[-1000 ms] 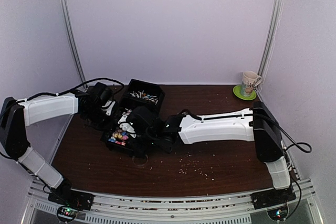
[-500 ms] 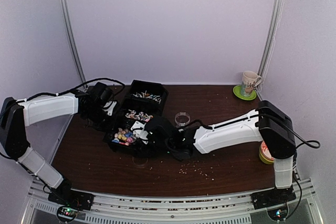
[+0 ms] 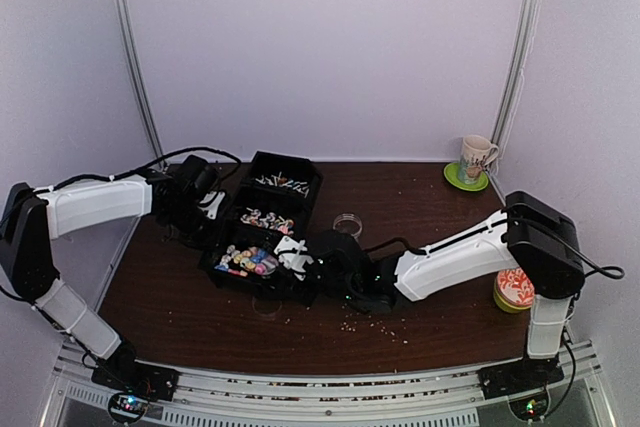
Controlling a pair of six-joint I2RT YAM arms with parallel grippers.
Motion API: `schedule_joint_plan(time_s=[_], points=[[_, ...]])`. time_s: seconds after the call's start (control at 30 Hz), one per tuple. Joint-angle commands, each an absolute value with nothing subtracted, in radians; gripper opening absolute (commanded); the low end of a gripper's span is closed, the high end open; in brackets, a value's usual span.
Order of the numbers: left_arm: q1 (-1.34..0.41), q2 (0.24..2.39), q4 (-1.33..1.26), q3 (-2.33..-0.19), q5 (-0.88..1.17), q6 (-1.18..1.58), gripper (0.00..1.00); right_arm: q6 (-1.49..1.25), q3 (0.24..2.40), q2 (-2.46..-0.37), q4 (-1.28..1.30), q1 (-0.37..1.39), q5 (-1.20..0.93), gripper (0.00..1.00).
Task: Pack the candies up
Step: Scoop the fake candies from the storage box, then place the fake candies in the packing bottle.
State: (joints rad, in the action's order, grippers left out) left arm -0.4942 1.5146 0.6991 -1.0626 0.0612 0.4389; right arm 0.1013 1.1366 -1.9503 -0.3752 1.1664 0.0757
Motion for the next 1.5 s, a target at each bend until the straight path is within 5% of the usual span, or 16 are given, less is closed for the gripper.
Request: schedule_joint_plan(time_s=[0.0,0.8,1.1,1.47], points=[[-0.491,1.505,0.579,-1.143,0.078,0.443,0.0,0.123,1.074,-1.896,-0.466,1.149,0.071,0.0],[-0.491,1.51,0.578,-1.147,0.092,0.44,0.0,0.154,0.892,-1.747,-0.788,1.127,0.042,0.0],[-0.491,1.502,0.578,-1.144,0.091,0.439,0.0,0.153,0.883,-1.683,-0.709,1.119,0.075,0.0],[-0.491,1.492,0.579,-1.147,0.097,0.439,0.0,0.1,0.825,-1.386,-0.273,1.099,0.242,0.0]])
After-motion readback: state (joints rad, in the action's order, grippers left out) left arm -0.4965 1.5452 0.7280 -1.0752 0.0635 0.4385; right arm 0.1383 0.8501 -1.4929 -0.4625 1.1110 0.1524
